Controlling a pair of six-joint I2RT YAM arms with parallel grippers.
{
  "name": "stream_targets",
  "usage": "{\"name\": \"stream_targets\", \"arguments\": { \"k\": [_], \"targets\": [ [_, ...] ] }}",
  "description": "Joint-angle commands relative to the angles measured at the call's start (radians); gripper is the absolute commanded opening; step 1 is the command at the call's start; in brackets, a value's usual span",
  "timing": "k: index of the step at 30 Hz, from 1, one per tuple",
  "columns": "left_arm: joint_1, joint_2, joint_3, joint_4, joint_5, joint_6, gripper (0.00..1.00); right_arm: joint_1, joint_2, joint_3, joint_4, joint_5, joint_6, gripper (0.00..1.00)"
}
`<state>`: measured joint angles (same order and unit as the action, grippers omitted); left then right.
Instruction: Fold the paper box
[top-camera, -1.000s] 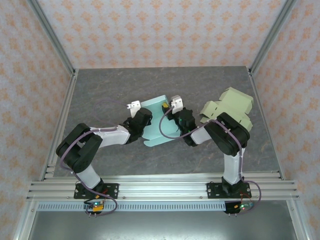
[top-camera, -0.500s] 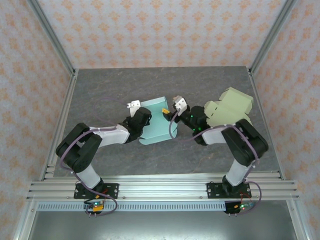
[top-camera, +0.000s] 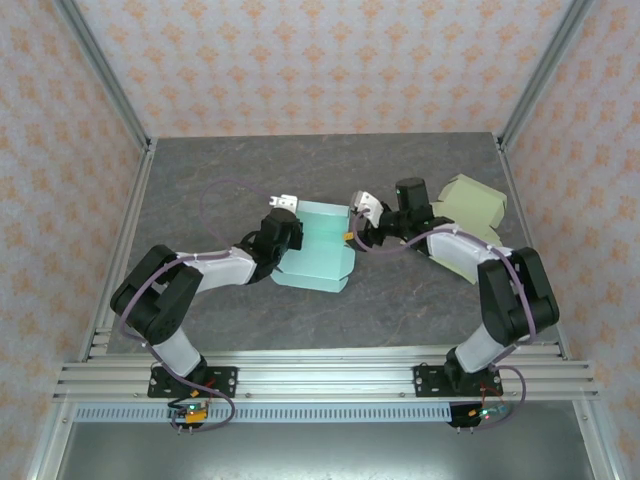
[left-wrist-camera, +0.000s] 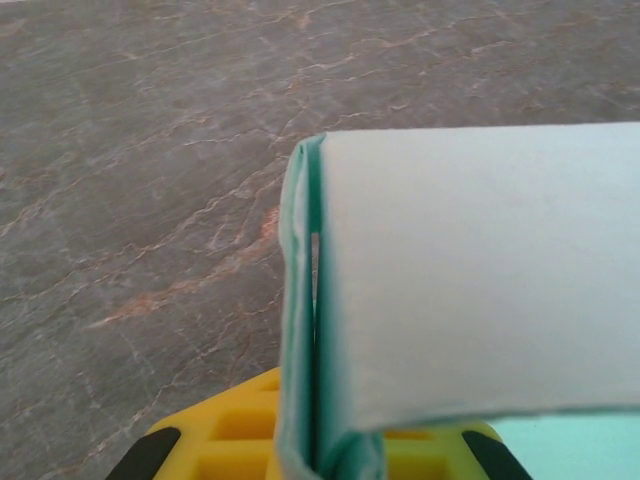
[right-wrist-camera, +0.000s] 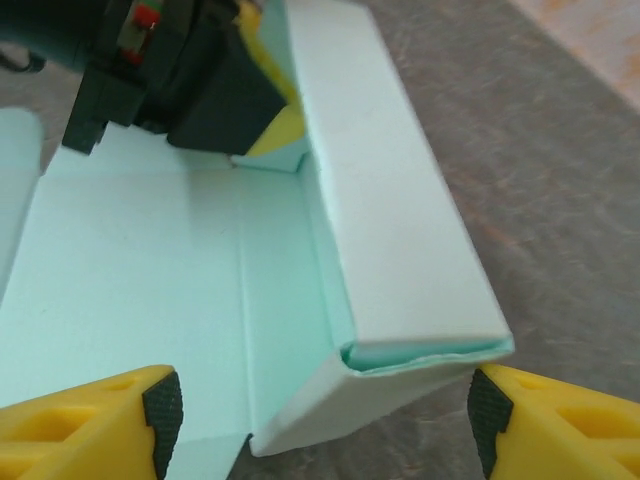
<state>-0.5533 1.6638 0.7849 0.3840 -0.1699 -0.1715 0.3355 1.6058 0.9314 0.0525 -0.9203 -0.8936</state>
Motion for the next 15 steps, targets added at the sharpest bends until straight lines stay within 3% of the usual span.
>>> {"name": "stream_targets", "arguments": {
  "k": [1,5,7,10,12,15],
  "targets": [
    [0.008,-0.01,0.031,0.052,0.069,0.042,0.0,0.002,0.042,0.057,-0.139,-0.105,-0.099,0.74],
    [0.008,-0.013,0.02,0.073,0.119,0.058,0.0,0.002,0.076,0.087,-0.166,-0.126,-0.128,0.56],
    [0.008,-0.015,0.009,0.096,0.15,0.071,0.0,0.001,0.092,0.101,-0.172,-0.13,-0.128,0.55],
    [0.008,-0.016,-0.003,0.119,0.176,0.088,0.0,0.001,0.107,0.094,-0.112,-0.103,-0.086,0.6],
    [0.008,-0.015,-0.002,0.116,0.174,0.092,0.0,0.001,0.11,0.087,-0.072,-0.078,-0.055,0.68],
    [0.009,-0.013,-0.003,0.115,0.176,0.099,0.0,0.002,0.118,0.089,-0.055,-0.067,-0.037,0.7]
  ]
}}
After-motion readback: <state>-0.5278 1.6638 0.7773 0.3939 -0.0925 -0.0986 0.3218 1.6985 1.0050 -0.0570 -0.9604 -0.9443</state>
